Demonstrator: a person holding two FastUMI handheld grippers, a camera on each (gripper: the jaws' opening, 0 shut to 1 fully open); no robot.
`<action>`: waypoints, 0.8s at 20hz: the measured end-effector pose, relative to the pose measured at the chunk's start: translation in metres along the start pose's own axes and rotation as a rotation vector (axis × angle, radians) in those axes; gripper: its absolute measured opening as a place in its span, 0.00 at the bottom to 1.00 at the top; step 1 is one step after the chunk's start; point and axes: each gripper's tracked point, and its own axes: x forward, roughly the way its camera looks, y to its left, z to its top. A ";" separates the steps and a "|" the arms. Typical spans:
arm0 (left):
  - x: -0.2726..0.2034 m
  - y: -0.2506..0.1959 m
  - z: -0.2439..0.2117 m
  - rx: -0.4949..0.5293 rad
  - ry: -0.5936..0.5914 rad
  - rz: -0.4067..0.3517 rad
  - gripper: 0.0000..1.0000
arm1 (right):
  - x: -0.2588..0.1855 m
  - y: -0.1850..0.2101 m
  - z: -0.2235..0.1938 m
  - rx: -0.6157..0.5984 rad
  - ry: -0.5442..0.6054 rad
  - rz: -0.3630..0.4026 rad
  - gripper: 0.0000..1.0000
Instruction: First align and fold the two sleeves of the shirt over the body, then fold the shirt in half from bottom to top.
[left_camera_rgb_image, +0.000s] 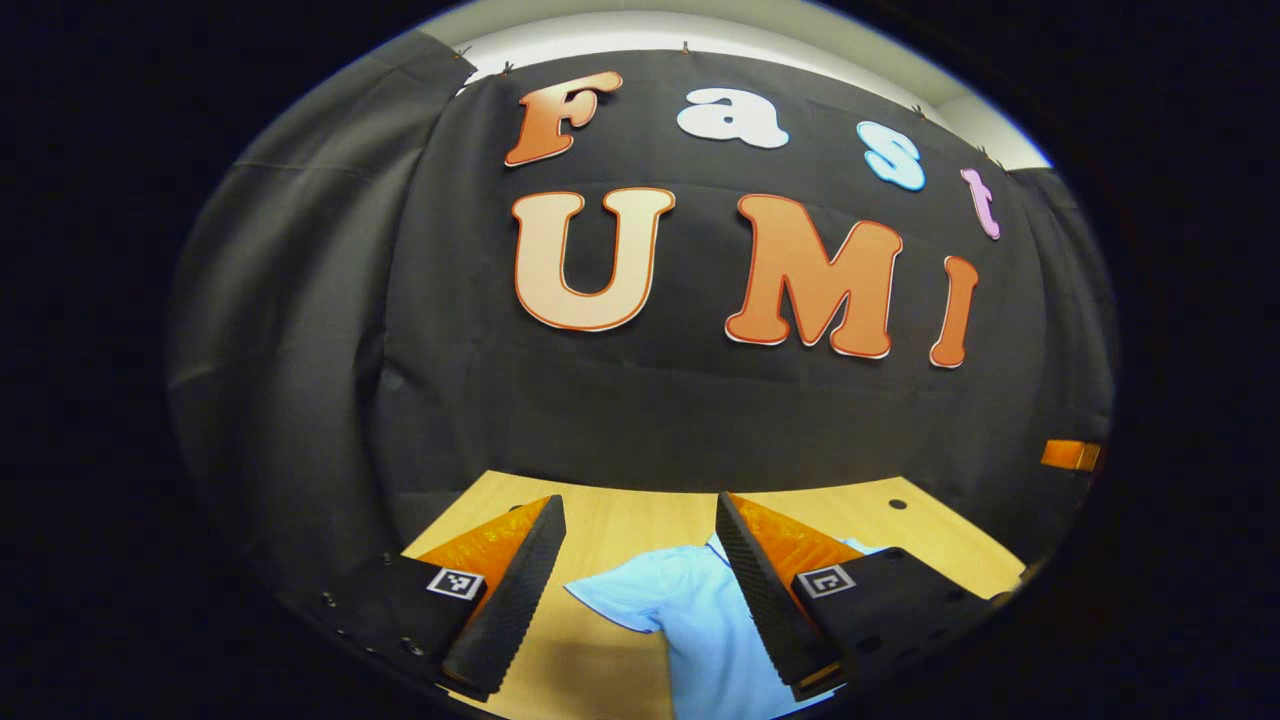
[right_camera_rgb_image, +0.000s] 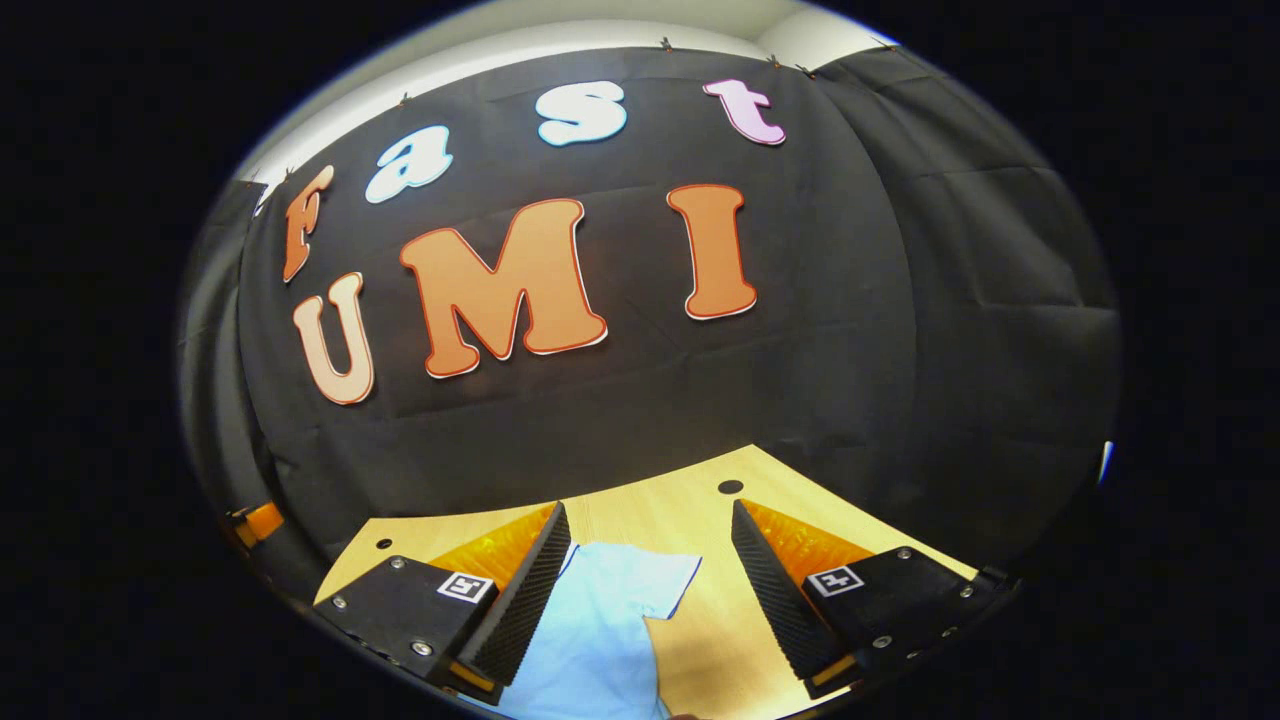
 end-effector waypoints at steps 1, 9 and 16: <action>0.004 0.003 0.002 0.012 -0.003 0.002 0.98 | 0.002 0.002 0.002 -0.004 0.008 -0.003 1.00; 0.042 0.016 0.008 0.024 -0.002 0.037 0.97 | 0.063 -0.008 -0.029 -0.096 0.204 -0.079 0.98; 0.073 0.029 0.002 0.033 0.016 0.054 0.98 | 0.140 -0.019 -0.101 -0.104 0.588 -0.113 0.98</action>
